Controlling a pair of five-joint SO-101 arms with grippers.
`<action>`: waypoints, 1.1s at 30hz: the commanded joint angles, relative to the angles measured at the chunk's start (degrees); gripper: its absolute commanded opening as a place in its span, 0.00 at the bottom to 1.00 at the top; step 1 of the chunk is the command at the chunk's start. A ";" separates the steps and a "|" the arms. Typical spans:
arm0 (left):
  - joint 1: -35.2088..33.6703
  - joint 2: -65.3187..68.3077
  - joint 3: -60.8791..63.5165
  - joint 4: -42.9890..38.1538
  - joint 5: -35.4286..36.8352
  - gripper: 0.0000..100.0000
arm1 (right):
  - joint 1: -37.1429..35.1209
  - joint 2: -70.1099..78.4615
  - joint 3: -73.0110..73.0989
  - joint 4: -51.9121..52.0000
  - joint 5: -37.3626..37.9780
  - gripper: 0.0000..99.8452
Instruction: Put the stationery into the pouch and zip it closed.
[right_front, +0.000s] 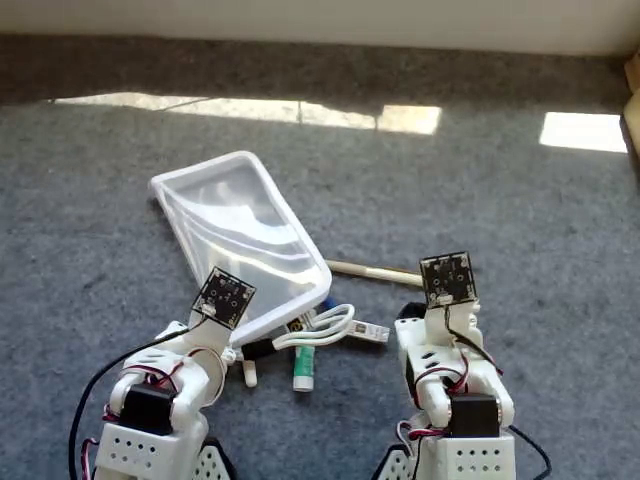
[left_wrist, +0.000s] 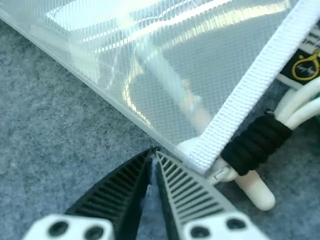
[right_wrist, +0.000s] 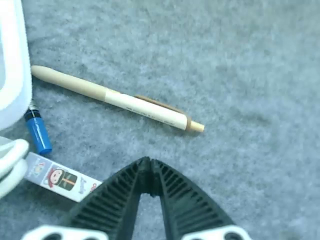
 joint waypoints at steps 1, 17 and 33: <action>0.13 -0.57 1.10 0.35 0.53 0.01 | 0.57 -0.48 -5.49 -1.63 3.78 0.01; 0.13 -0.57 1.10 0.35 0.53 0.01 | -17.45 0.31 -21.05 7.08 4.75 0.20; 0.13 -0.57 1.10 0.35 0.53 0.01 | -22.20 30.99 -37.76 12.00 6.95 0.26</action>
